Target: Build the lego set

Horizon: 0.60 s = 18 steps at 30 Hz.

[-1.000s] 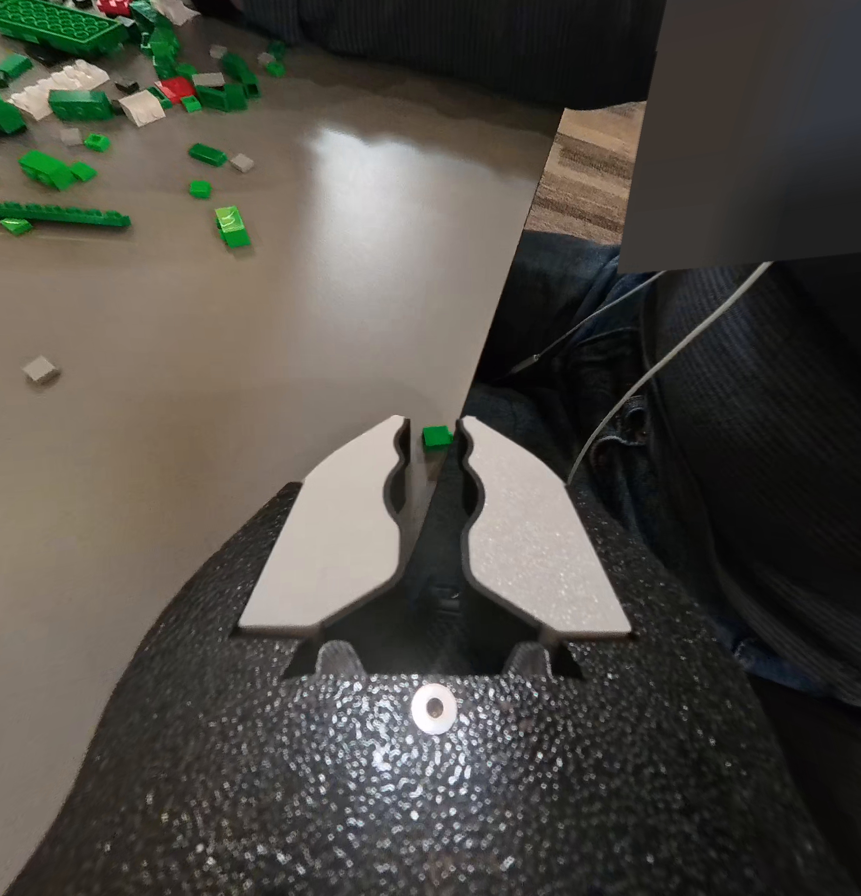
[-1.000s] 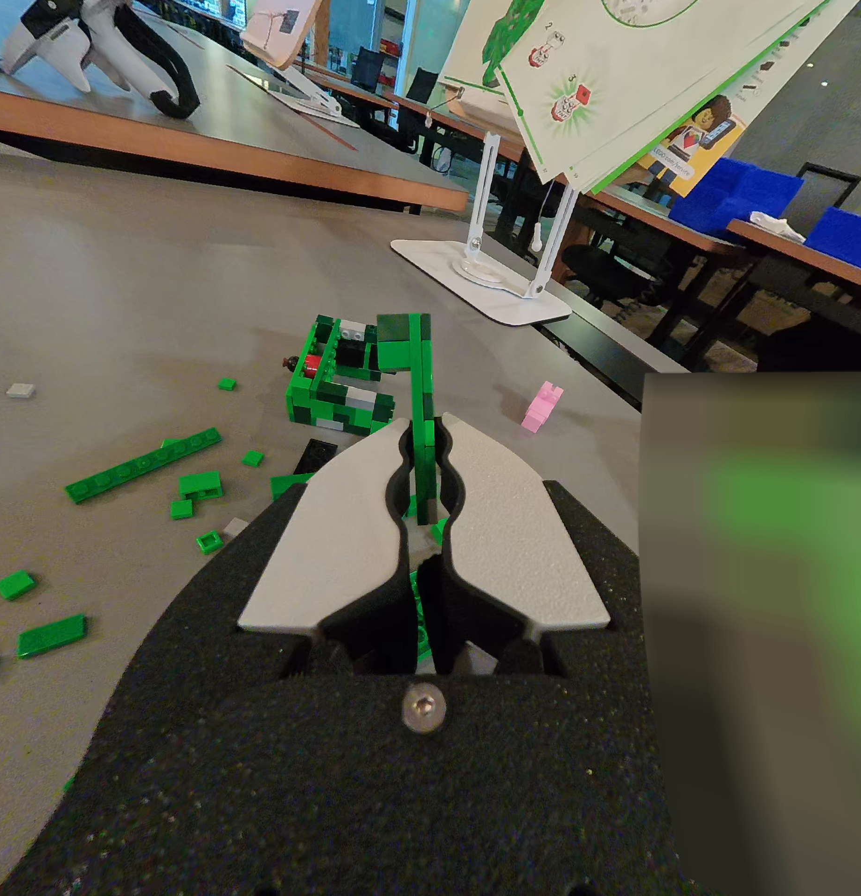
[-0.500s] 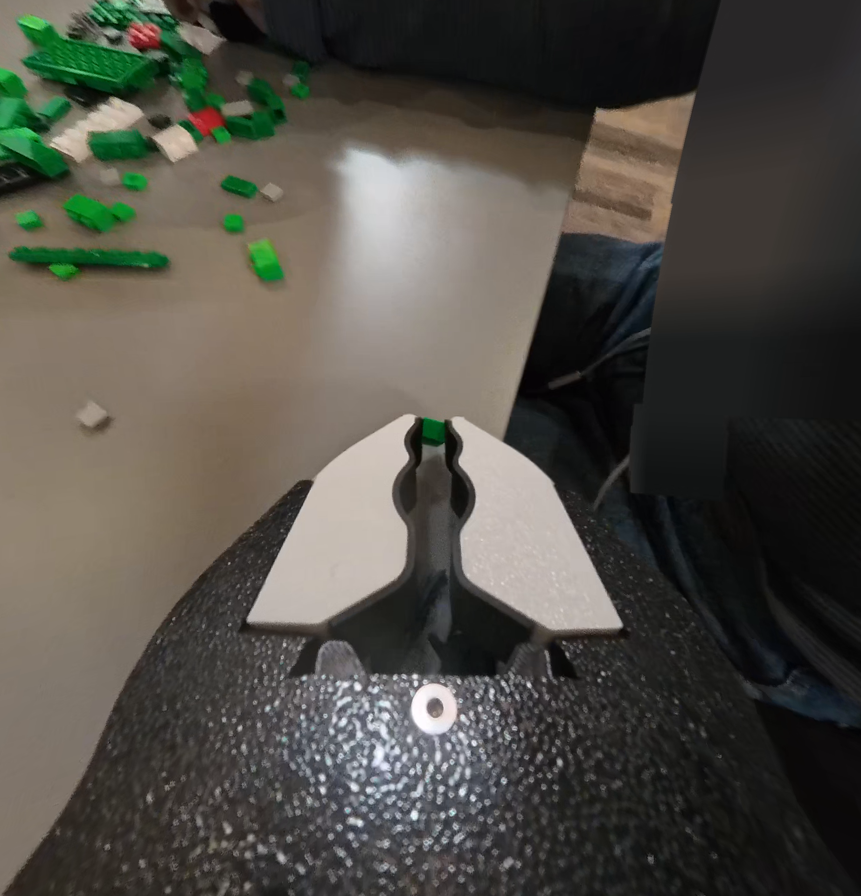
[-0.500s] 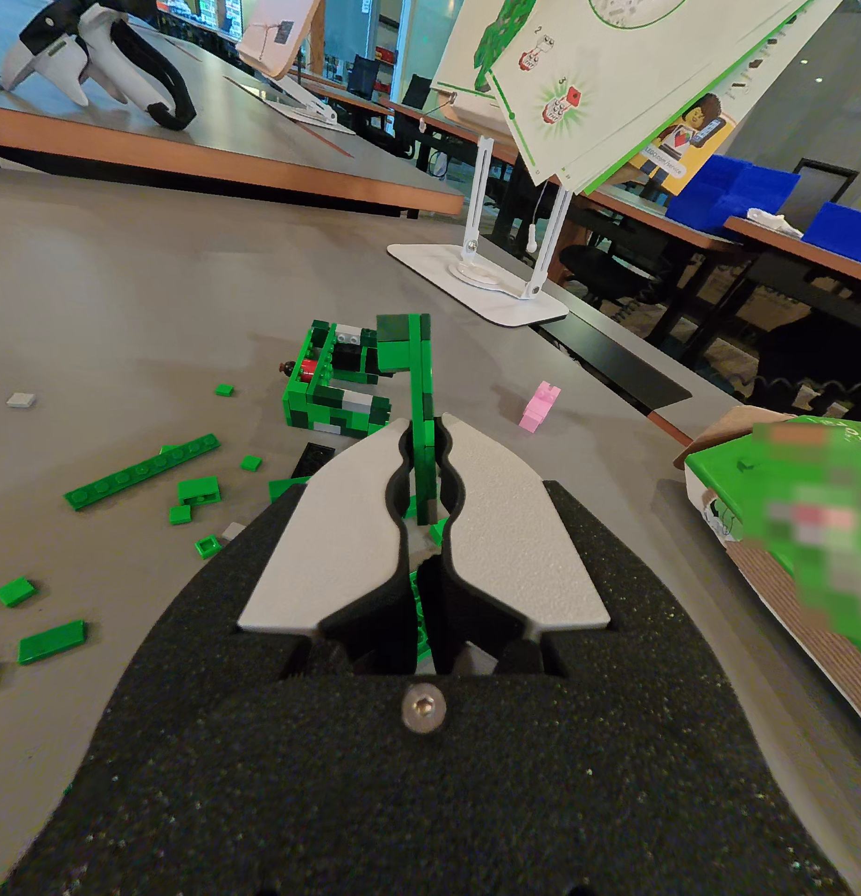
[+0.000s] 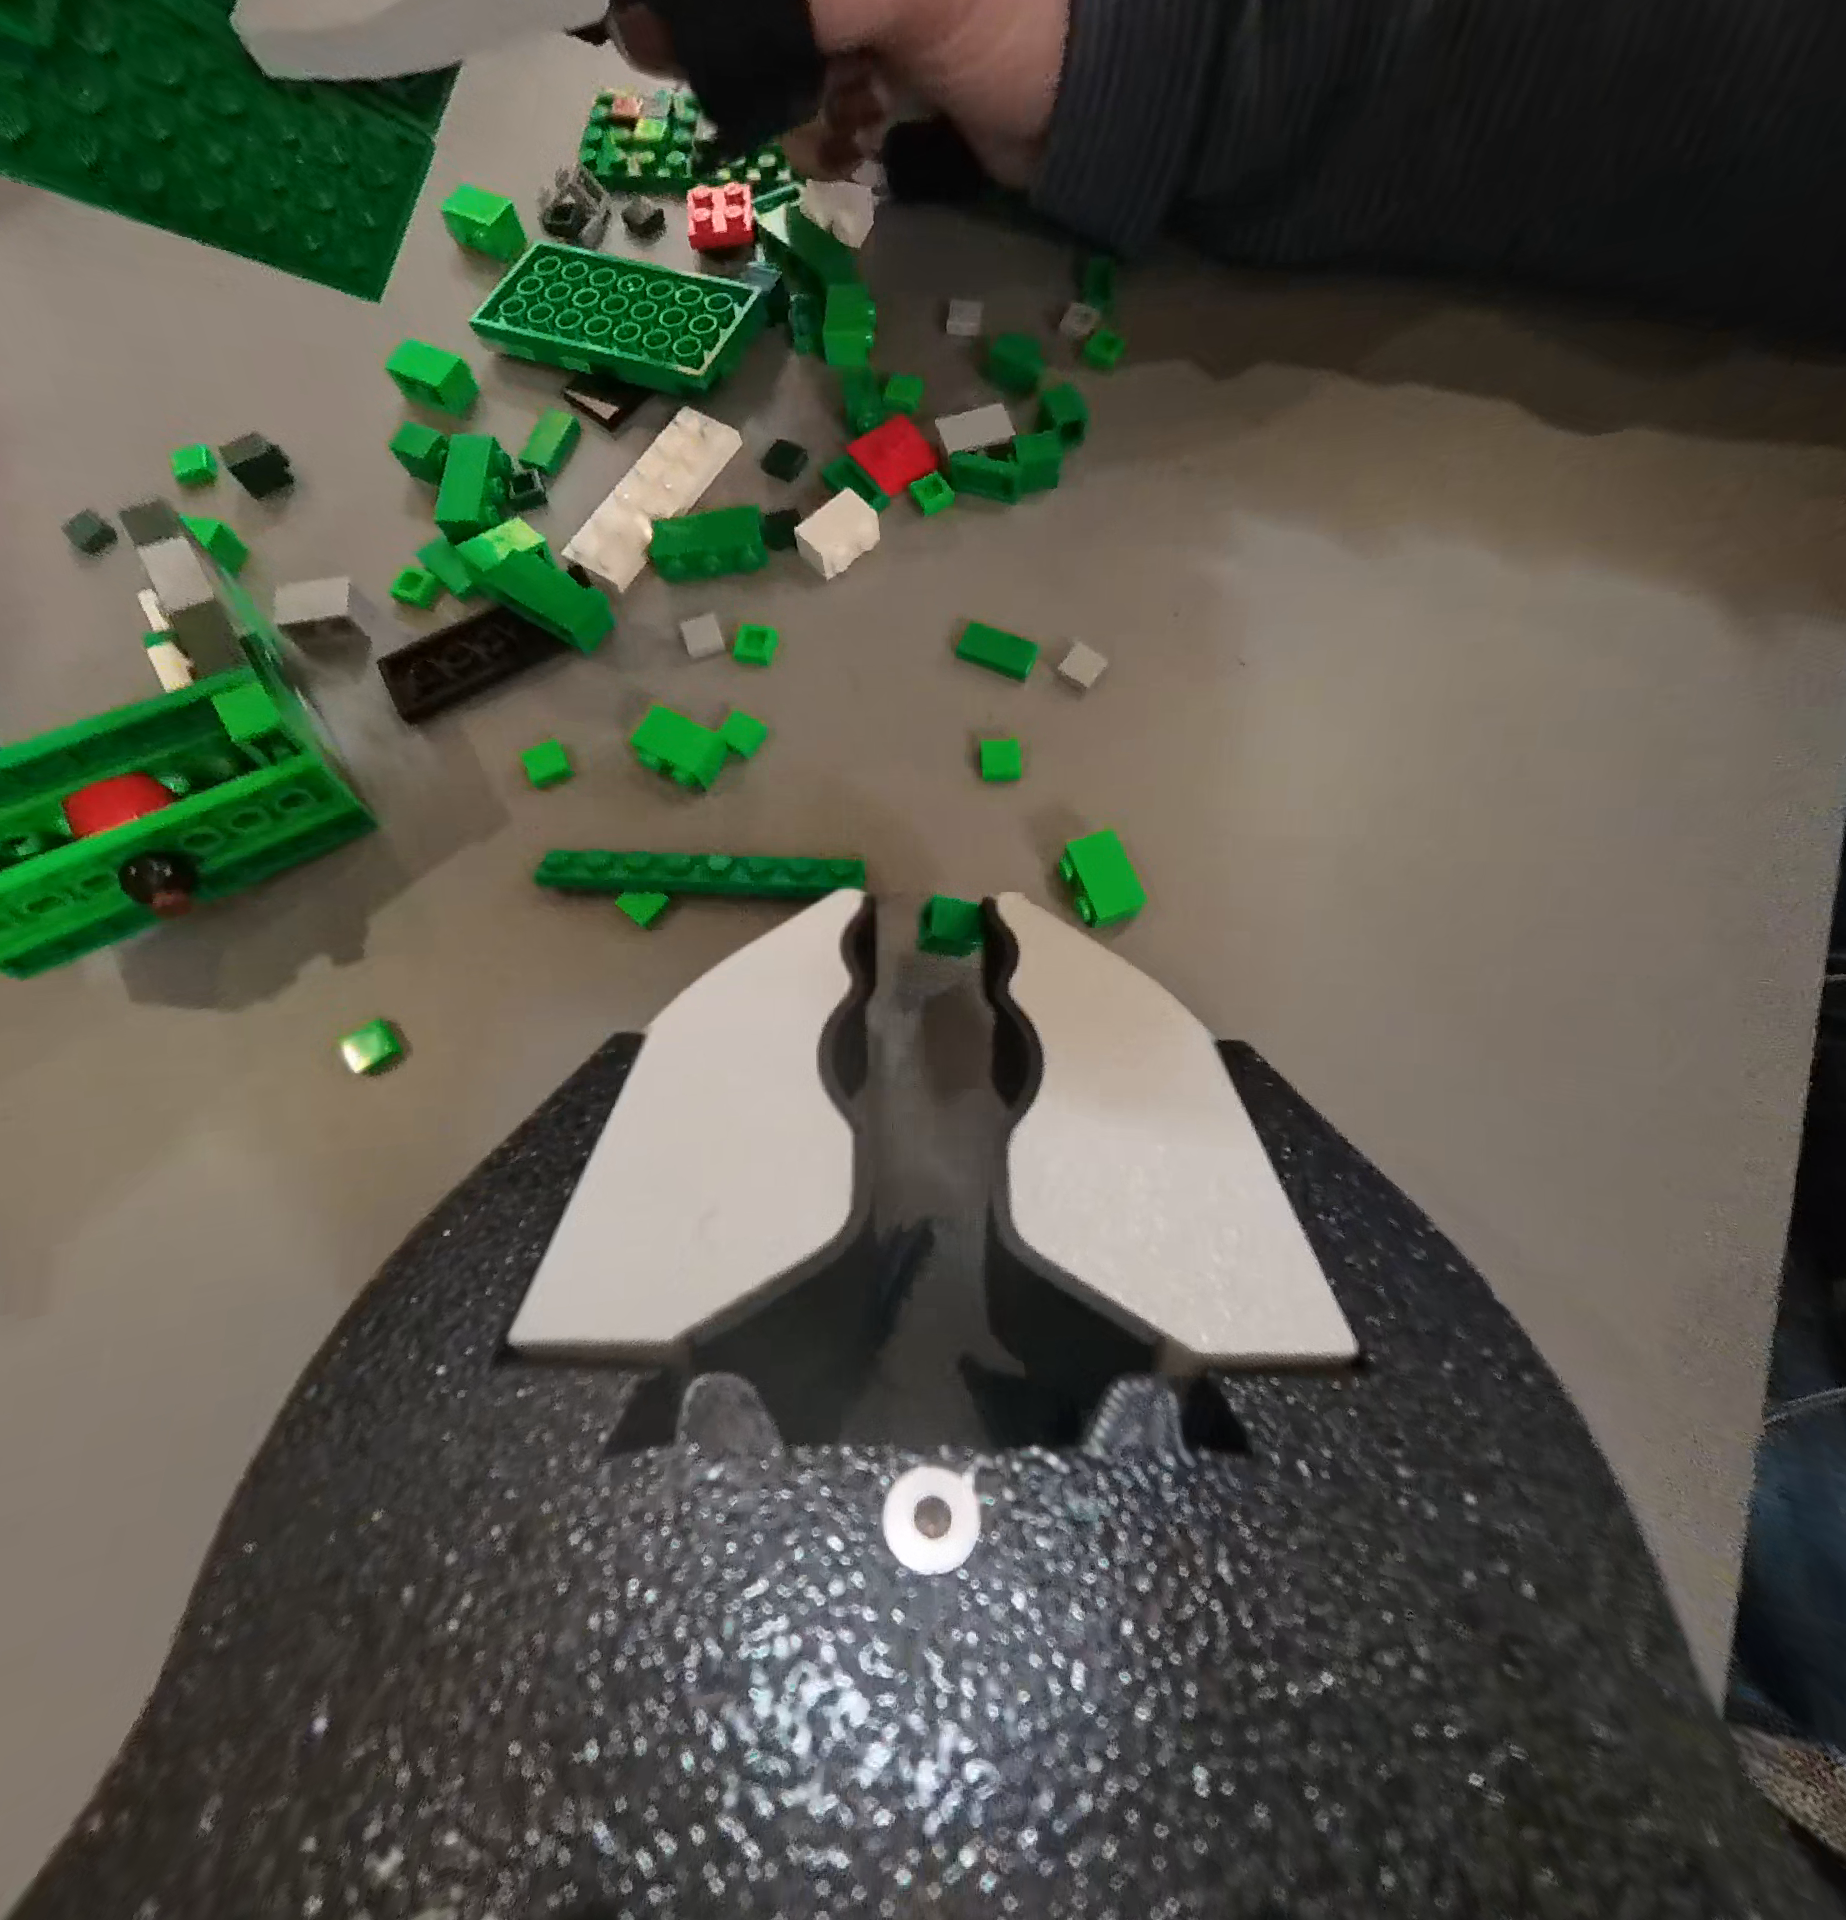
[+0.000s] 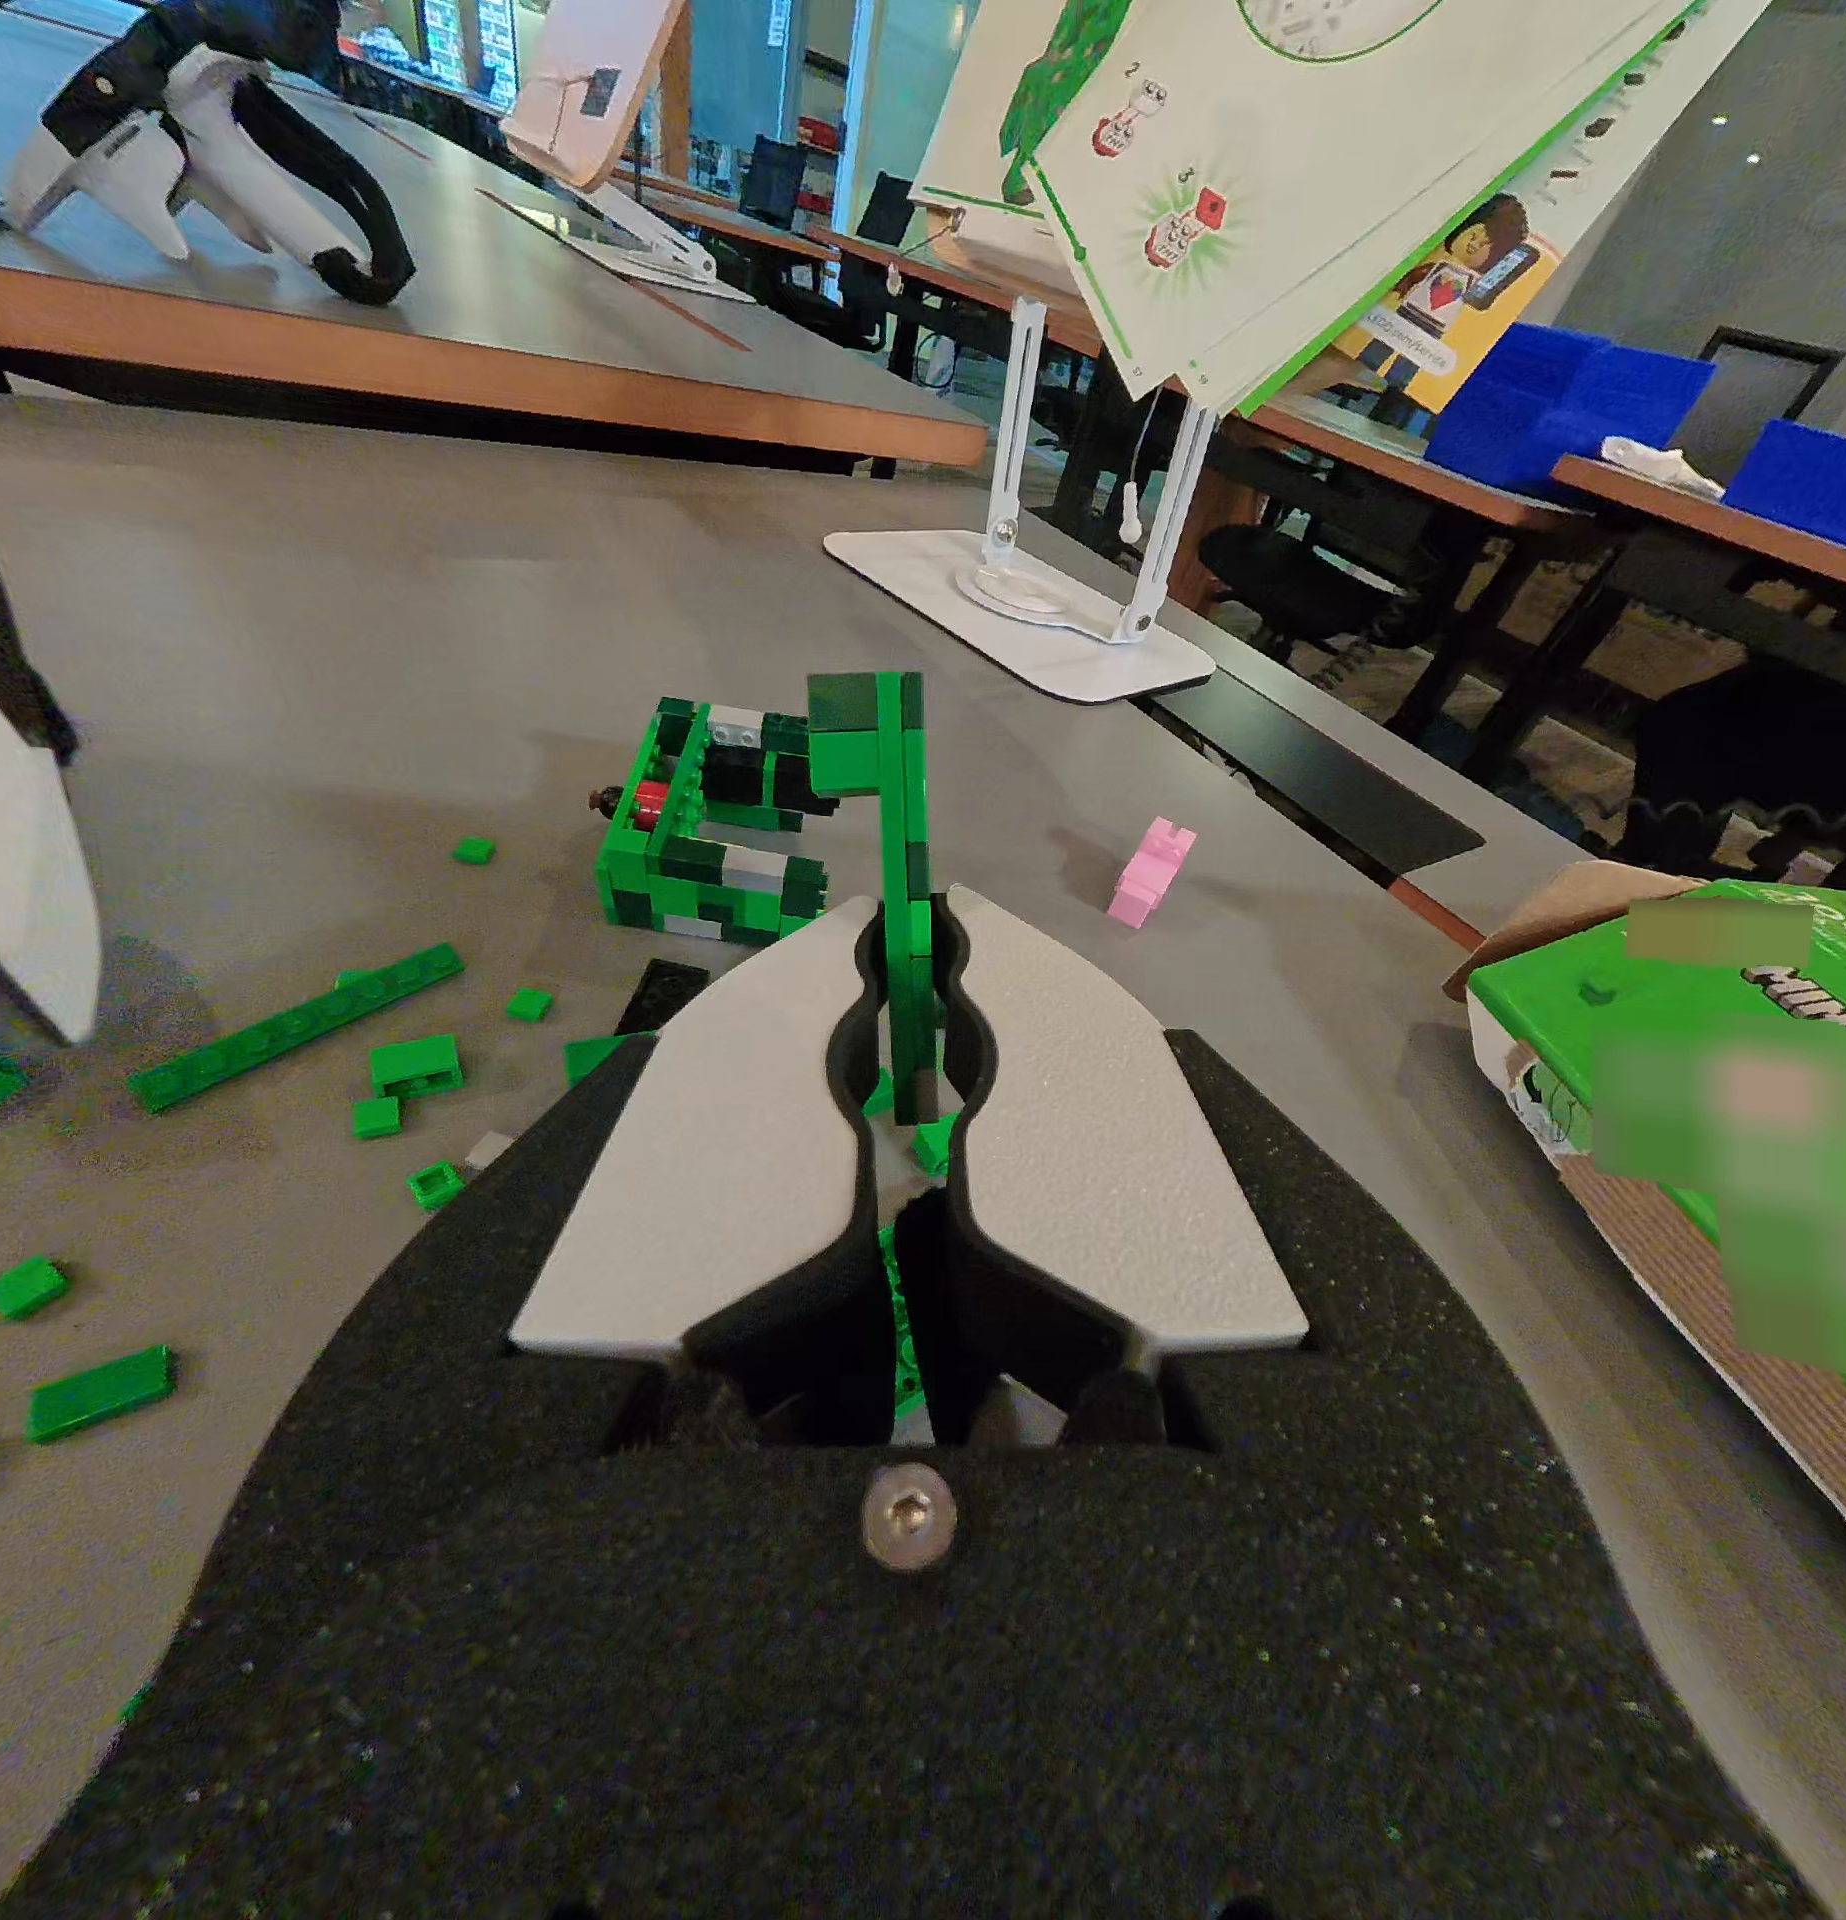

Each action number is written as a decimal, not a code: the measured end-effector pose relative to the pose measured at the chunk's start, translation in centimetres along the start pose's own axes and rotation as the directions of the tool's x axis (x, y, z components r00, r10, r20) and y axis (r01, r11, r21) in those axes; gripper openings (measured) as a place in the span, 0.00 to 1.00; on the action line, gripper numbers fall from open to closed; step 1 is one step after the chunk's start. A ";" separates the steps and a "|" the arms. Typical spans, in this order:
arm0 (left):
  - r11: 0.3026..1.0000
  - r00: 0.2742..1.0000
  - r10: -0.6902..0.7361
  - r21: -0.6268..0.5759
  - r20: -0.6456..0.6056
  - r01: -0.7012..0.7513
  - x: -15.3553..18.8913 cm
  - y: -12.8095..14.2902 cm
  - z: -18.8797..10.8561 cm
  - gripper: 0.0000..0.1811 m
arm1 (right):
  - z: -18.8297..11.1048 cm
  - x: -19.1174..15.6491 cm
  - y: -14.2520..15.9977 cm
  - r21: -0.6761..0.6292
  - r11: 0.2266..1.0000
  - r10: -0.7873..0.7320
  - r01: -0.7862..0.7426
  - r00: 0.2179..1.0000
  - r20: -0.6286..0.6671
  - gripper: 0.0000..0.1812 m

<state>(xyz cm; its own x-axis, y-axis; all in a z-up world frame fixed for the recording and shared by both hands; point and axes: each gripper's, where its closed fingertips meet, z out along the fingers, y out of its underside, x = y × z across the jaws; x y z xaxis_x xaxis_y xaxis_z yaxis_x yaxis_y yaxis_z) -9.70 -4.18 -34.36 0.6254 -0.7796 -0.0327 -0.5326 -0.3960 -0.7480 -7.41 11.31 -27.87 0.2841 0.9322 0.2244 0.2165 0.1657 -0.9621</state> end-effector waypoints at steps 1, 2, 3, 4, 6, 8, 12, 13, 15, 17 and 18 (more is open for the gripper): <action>1.000 1.000 0.007 -0.003 0.000 -0.007 -0.2 -0.2 0.0 0.12 | 0.0 0.0 0.0 0.000 1.000 0.001 -0.001 1.000 0.001 0.04; 1.000 1.000 0.011 0.002 0.004 -0.011 -0.5 -0.5 0.0 0.15 | 0.0 0.0 0.0 0.001 1.000 0.002 -0.002 1.000 0.002 0.04; 1.000 1.000 0.012 0.013 0.006 -0.012 -0.8 -0.8 -0.2 0.18 | 0.0 0.0 0.0 0.001 1.000 0.003 -0.003 1.000 0.003 0.04; 0.999 1.000 0.009 0.033 0.011 -0.009 -1.2 -1.3 -0.4 0.18 | 0.1 0.0 0.0 0.001 1.000 0.004 -0.004 1.000 0.005 0.04; 0.997 1.000 -0.001 0.072 0.011 0.001 -1.8 -2.5 -0.8 0.18 | 0.0 -0.2 -0.1 0.005 1.000 0.006 -0.007 1.000 0.023 0.04; 0.998 1.000 0.003 0.064 0.013 -0.004 -2.4 -3.0 -1.1 0.21 | 0.0 -0.3 -0.1 0.010 1.000 0.017 -0.018 0.999 0.042 0.04; 0.990 0.995 0.090 -0.111 0.041 -0.085 -3.1 -1.3 -1.0 0.29 | -0.1 -0.1 -0.2 0.020 0.999 0.043 -0.044 0.998 0.049 0.03; 0.985 0.993 0.111 -0.136 0.044 -0.104 -3.2 -1.0 -0.9 0.30 | -0.1 -0.1 -0.3 0.021 0.999 0.046 -0.047 0.998 0.048 0.03; 0.985 0.991 0.117 -0.137 0.057 -0.108 -3.5 -1.3 -0.9 0.32 | -0.1 -0.1 -0.3 0.021 0.999 0.047 -0.048 0.998 0.050 0.03; 0.996 0.996 0.073 -0.046 0.055 -0.071 -3.6 -3.0 -0.7 0.32 | -0.2 -0.4 -0.5 0.033 0.998 0.048 -0.051 0.996 0.073 0.03; 0.999 0.997 0.046 0.016 0.070 -0.048 -4.0 -4.2 -0.6 0.32 | -0.3 -0.8 -0.8 0.047 0.997 0.058 -0.063 0.993 0.101 0.03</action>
<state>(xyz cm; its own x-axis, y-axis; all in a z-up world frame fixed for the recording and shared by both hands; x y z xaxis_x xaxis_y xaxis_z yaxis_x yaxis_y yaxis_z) -10.31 0.30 -30.67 0.6382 -0.7615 -0.1133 -0.5525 -0.3504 -0.7563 -7.55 10.39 -27.25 0.2008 0.9678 0.1515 0.1541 0.1215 -0.9806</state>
